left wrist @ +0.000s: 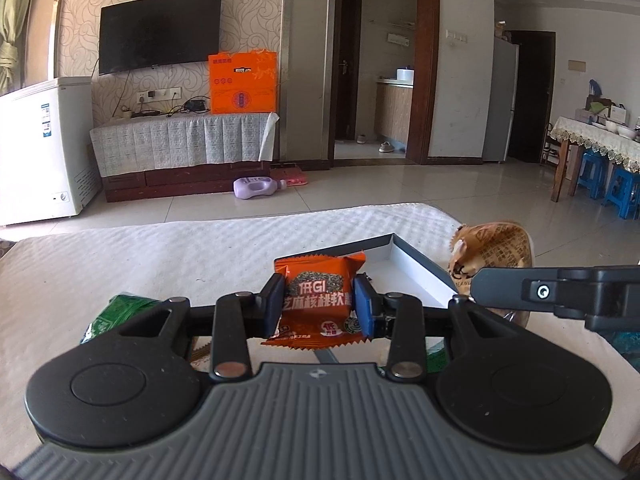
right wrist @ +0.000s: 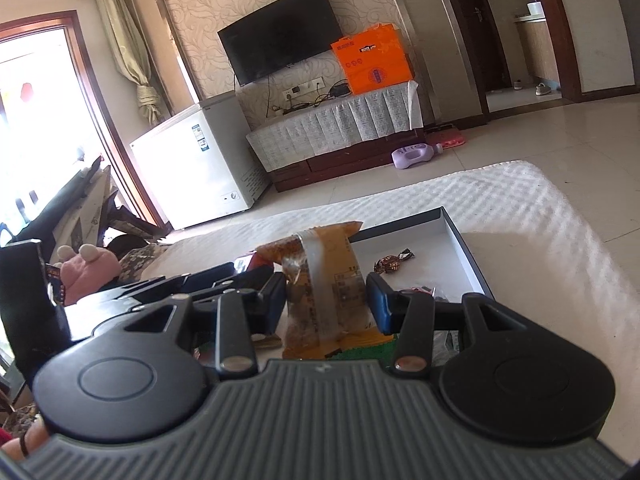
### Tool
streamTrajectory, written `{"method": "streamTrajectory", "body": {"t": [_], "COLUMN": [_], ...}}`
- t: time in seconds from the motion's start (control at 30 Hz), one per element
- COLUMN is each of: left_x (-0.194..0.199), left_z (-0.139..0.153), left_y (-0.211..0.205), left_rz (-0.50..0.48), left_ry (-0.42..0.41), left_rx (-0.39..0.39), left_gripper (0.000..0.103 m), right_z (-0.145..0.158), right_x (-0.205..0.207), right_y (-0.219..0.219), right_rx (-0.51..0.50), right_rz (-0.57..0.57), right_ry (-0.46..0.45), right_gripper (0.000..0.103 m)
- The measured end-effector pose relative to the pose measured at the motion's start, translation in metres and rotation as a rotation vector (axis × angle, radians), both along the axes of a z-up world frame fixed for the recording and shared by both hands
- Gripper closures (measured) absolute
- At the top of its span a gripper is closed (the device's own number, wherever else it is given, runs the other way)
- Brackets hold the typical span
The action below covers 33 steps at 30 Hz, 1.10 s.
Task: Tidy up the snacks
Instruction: 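Carry the orange packet and the pastry over the grey box with both grippers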
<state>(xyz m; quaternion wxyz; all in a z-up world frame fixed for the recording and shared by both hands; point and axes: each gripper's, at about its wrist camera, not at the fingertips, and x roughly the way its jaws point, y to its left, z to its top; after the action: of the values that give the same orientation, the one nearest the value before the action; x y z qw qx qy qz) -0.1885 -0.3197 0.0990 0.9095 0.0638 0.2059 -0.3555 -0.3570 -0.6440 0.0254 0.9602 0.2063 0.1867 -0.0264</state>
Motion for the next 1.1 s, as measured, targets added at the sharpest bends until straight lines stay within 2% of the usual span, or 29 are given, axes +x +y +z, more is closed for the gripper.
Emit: {"method": "streamTrajectory", "body": {"t": [1.1], "left_x": [0.036], "left_z": [-0.012], "left_y": [-0.073], "left_rz": [-0.067], "left_ry": [0.020], "left_rx": [-0.008], "left_gripper": [0.060], "right_z": [-0.006], "right_x": [-0.008], "right_y": [-0.026], "right_rx": [-0.014], "right_rz": [-0.091], "right_ry": [0.025], "right_gripper": [0.056]}}
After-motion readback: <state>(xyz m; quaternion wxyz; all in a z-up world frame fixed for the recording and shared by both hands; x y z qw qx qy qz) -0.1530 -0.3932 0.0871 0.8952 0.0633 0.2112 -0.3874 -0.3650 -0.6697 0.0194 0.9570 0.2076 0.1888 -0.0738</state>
